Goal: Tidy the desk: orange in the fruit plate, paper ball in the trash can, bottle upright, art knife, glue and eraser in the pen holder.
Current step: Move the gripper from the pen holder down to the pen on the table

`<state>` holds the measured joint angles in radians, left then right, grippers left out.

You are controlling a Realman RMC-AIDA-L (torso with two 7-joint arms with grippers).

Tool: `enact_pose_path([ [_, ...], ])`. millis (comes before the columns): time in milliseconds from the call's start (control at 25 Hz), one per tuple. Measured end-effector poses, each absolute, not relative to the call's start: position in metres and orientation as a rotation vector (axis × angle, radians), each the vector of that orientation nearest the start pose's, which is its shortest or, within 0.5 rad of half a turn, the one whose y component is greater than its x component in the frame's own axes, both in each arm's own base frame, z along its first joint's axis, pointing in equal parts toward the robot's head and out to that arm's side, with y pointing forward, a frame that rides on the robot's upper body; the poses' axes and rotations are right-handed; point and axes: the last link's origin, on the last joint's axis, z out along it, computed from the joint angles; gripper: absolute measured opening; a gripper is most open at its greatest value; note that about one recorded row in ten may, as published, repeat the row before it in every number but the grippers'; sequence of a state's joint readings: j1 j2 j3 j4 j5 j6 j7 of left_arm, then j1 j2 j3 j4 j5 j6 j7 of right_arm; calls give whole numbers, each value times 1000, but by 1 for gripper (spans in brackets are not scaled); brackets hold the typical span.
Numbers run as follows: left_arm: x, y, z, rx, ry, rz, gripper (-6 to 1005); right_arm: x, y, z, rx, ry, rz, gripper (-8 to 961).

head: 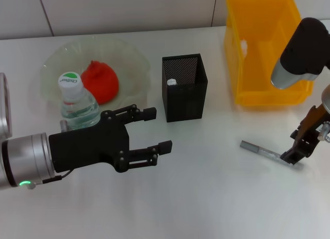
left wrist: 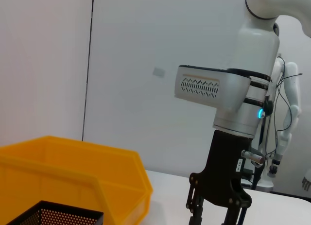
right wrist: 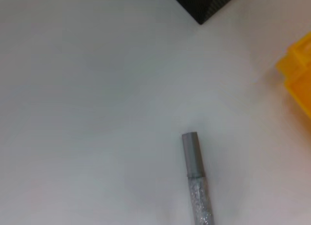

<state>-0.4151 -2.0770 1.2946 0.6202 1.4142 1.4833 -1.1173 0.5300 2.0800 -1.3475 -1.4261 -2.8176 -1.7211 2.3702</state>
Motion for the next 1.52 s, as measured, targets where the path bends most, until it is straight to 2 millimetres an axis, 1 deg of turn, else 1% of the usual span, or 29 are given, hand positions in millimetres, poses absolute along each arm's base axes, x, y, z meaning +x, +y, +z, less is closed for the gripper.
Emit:
enact_pose_path([
  [640, -224, 297, -50, -2801, -294, -966, 790, 232, 329, 26, -2561, 837, -880, 582],
  [1120, -224, 296, -51, -2802, -297, -966, 790, 234, 332, 22, -2557, 838, -882, 571],
  [1360, -227, 296, -52, -2799, -308, -965, 790, 237, 332, 19, -2551, 836, -896, 516],
  [1520, -227, 296, -52, -2798, -307, -965, 790, 238, 331, 17, -2557, 842, -907, 396],
])
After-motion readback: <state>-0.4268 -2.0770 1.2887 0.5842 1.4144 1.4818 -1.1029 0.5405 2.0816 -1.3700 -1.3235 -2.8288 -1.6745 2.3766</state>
